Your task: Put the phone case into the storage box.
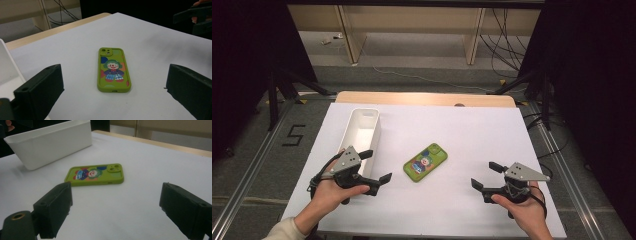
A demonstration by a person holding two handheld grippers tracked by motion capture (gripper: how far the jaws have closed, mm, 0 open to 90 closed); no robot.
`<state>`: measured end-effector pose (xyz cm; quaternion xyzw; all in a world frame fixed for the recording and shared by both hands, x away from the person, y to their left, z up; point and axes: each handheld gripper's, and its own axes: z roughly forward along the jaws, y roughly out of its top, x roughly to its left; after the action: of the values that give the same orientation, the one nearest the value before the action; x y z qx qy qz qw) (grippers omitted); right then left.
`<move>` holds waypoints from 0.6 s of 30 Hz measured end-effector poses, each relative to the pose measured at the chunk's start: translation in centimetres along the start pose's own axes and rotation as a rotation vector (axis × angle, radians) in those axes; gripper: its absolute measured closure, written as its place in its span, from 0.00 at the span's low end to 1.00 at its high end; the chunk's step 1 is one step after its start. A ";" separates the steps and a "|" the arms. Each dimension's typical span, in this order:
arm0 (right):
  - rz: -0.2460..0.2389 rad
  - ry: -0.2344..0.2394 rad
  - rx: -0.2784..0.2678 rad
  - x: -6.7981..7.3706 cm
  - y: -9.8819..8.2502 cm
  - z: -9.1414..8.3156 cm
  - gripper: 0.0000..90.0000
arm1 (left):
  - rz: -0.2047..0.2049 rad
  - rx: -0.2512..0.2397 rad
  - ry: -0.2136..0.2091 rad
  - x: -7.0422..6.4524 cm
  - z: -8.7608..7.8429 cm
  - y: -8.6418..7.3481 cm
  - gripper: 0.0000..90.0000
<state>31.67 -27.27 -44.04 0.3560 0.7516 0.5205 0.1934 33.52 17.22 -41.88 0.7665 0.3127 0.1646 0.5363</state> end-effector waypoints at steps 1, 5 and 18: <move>0.001 0.000 0.000 0.0 0.0 0.0 0.14 | 0.000 0.000 0.000 0.0 0.0 0.0 0.01; 0.000 -0.003 -0.001 -0.1 0.0 -0.1 0.14 | 0.000 0.001 0.002 0.0 0.0 0.0 0.01; -0.003 -0.004 0.003 0.1 0.0 0.0 0.14 | 0.006 -0.016 0.054 -0.2 -0.1 0.5 0.23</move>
<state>31.64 -27.16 -44.01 0.3562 0.7525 0.5184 0.1952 33.46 17.01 -41.39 0.7584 0.3234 0.1893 0.5334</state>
